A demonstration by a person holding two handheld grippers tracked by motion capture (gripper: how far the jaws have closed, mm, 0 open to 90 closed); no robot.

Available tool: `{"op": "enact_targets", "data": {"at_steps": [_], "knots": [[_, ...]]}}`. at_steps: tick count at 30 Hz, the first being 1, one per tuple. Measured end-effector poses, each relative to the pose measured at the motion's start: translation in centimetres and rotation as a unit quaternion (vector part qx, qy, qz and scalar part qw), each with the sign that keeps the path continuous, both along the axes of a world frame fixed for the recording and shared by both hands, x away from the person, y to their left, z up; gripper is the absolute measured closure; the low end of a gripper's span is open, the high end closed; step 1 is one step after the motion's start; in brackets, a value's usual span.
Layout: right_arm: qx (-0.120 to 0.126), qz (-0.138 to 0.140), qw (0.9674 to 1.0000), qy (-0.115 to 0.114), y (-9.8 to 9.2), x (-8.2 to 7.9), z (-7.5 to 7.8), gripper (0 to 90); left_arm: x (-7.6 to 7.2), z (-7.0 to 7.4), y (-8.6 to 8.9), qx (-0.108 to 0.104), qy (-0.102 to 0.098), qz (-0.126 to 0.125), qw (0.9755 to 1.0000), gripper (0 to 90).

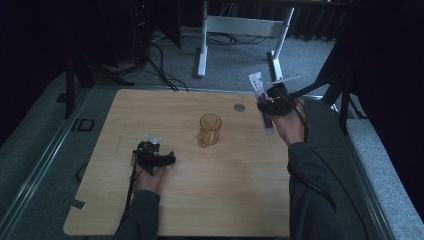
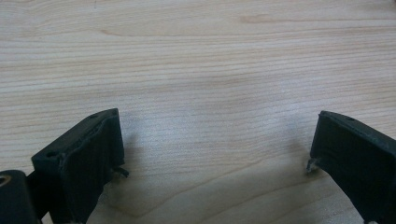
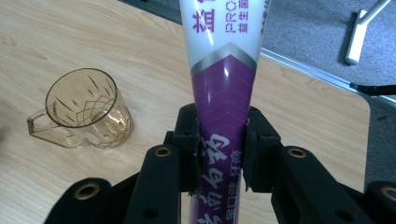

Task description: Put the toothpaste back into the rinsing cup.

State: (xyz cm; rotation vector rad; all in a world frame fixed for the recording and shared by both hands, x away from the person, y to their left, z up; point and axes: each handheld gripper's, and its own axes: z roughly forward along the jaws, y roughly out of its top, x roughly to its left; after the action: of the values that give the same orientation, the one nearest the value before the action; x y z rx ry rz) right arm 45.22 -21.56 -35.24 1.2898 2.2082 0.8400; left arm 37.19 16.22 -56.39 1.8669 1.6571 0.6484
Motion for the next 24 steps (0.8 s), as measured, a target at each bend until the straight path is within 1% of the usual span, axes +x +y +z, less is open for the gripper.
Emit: {"op": "enact_targets", "data": {"at_steps": [3, 6, 9, 12, 17, 20, 24], "knots": [[0.002, 0.001, 1.0, -0.003, 0.1, 0.1, 0.1, 71.0, 0.0, 0.0, 0.0, 0.0, 0.0, 0.0, 1.0, 2.3], [0.015, 0.009, 0.9998, -0.006, 0.1, 0.2, 0.2, 71.1, 0.0, 0.0, 0.0, 0.0, 0.0, 0.0, 1.0, 2.3], [0.02, 0.012, 0.9997, -0.009, 0.2, 0.2, 0.2, 71.1, 0.0, 0.0, 0.0, 0.0, 0.0, 0.0, 1.0, 2.4], [0.021, 0.013, 0.9996, -0.011, 0.4, 0.4, 0.3, 71.1, 0.0, 0.0, 0.0, 0.0, 0.0, 0.0, 1.0, 2.4], [0.027, 0.027, 0.9991, -0.017, 0.9, 0.5, 0.3, 71.1, 0.0, 0.0, 0.0, 0.0, 0.0, 0.0, 1.0, 2.3], [0.027, 0.03, 0.999, -0.02, 1.3, 0.5, 0.3, 71.0, 0.0, 0.0, 0.0, 0.0, 0.0, 0.0, 1.0, 2.4], [0.033, 0.033, 0.9986, -0.025, 1.8, 0.7, 0.2, 71.0, 0.0, 0.0, 0.0, 0.0, 0.0, 0.0, 1.0, 2.4]]}}
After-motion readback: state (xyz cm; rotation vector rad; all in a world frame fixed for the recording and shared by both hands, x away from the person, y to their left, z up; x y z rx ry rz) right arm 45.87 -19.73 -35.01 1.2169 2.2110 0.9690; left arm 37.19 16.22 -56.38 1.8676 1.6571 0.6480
